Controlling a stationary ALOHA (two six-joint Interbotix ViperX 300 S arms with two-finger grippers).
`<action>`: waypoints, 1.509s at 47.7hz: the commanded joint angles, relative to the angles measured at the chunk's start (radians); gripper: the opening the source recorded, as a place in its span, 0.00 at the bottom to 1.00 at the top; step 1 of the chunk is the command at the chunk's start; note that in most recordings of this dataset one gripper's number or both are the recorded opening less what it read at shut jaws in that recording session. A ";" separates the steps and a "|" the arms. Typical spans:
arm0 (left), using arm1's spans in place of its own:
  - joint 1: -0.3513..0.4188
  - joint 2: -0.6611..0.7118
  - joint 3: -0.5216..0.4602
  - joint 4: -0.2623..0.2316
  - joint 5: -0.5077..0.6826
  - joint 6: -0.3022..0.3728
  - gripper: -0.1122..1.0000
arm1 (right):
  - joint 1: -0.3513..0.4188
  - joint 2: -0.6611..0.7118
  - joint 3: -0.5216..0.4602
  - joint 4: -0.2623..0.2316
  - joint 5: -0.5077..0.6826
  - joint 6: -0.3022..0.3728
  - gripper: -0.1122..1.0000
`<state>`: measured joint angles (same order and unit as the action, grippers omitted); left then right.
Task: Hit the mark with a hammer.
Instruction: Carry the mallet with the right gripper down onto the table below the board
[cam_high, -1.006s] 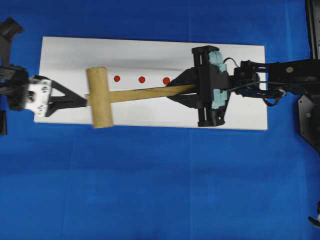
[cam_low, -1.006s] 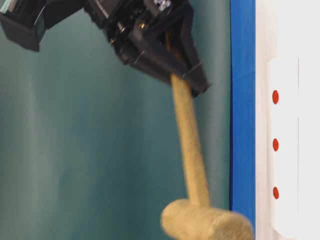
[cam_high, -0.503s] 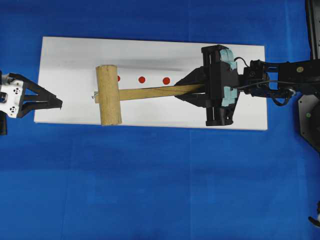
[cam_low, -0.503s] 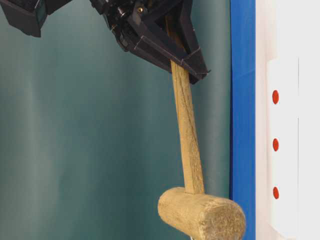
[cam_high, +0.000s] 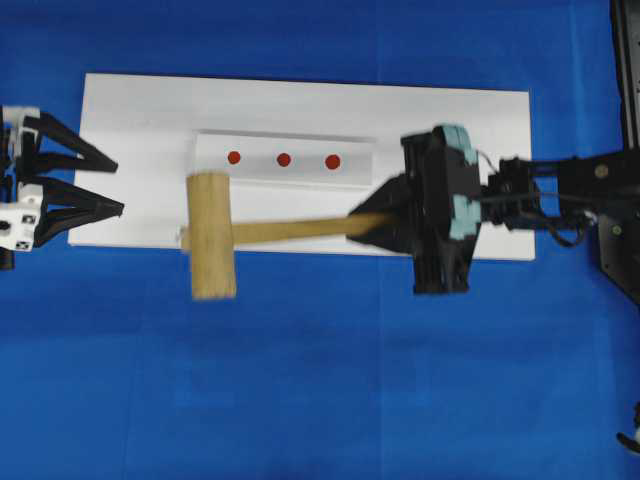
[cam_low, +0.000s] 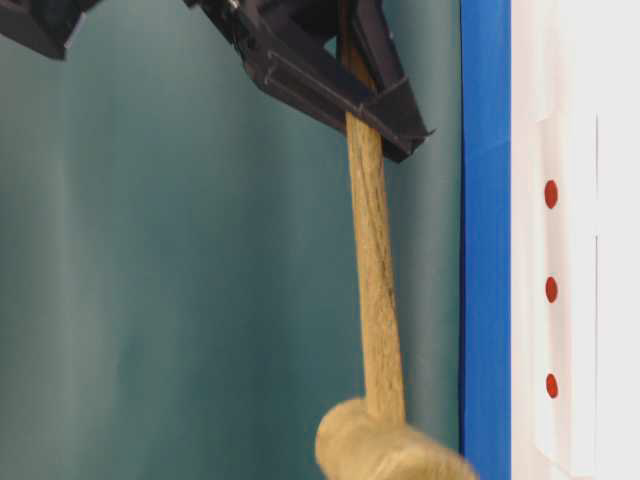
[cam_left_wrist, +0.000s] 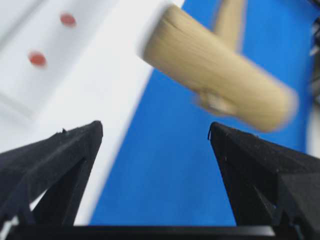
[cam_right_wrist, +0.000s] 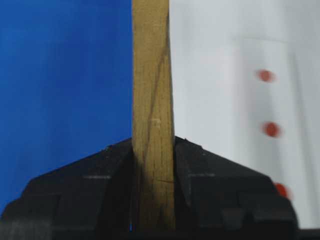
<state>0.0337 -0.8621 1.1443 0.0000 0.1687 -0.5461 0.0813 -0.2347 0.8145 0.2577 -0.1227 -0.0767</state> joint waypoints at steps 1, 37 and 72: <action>0.023 0.000 -0.003 0.003 -0.025 0.106 0.87 | 0.046 -0.005 -0.023 0.011 -0.044 0.031 0.17; 0.067 -0.031 0.044 -0.006 -0.164 0.407 0.86 | 0.272 0.155 -0.038 0.195 -0.272 0.041 0.17; 0.067 -0.041 0.048 -0.008 -0.166 0.402 0.86 | 0.268 0.413 -0.046 0.301 -0.344 0.031 0.17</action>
<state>0.0982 -0.9081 1.2011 -0.0061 0.0123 -0.1411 0.3451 0.1841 0.7931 0.5584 -0.4464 -0.0445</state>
